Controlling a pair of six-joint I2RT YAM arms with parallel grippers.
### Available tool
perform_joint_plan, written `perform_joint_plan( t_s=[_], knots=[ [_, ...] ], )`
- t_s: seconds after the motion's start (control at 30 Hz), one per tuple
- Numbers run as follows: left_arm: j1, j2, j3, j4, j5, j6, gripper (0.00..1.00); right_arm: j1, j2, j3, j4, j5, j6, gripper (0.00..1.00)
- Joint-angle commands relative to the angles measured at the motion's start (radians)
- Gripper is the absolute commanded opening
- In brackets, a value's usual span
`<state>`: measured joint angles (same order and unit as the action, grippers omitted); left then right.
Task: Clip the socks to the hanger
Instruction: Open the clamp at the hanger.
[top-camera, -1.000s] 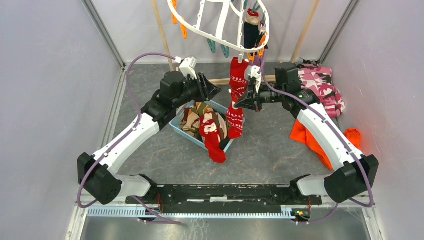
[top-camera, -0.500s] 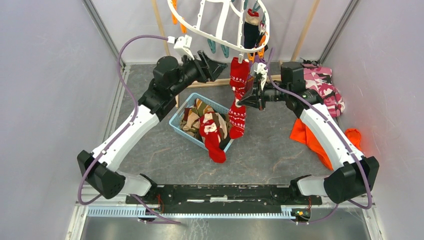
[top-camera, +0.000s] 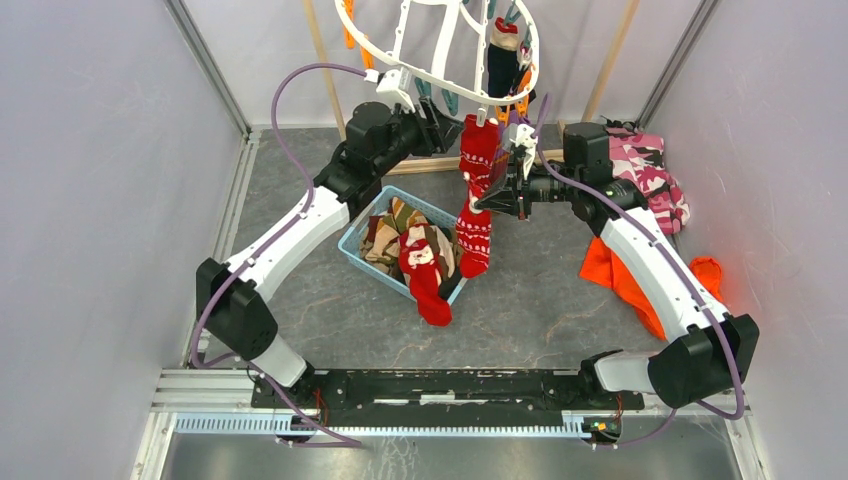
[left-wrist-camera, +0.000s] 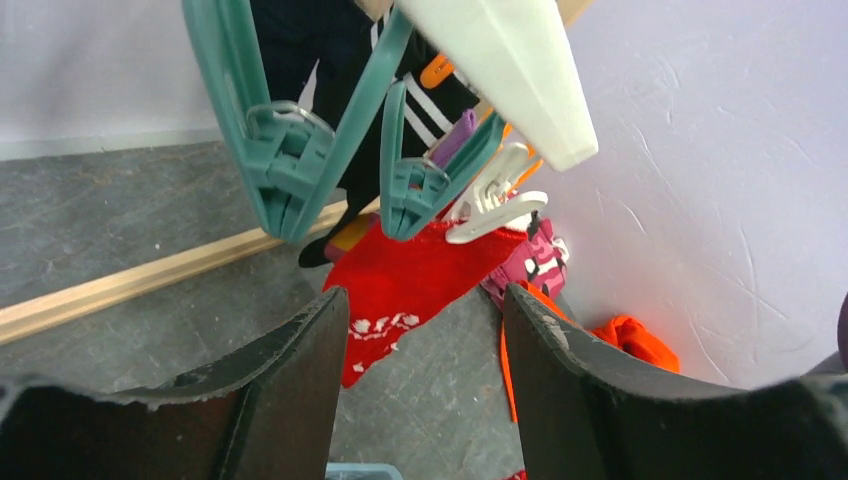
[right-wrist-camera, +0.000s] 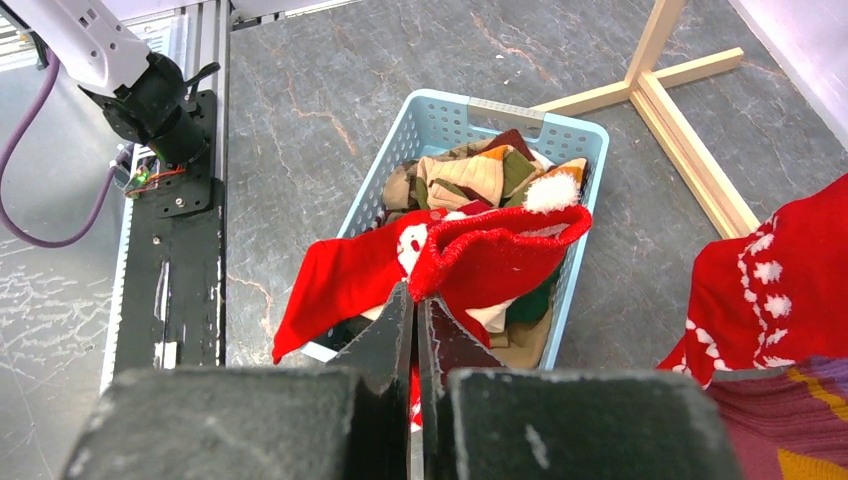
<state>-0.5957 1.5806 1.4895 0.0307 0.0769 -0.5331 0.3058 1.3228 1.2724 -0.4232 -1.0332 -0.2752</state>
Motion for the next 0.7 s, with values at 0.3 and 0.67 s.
perform_joint_plan(
  t_s=[0.3, 0.67],
  knots=[
    [-0.001, 0.046, 0.065, 0.207, -0.092, 0.107, 0.57, -0.006, -0.03, 0.0, 0.029, -0.025, 0.017, 0.0],
    [-0.001, 0.084, 0.092, 0.256, -0.117, 0.131, 0.51, -0.01, -0.033, 0.004, 0.029, -0.029, 0.019, 0.0]
  ],
)
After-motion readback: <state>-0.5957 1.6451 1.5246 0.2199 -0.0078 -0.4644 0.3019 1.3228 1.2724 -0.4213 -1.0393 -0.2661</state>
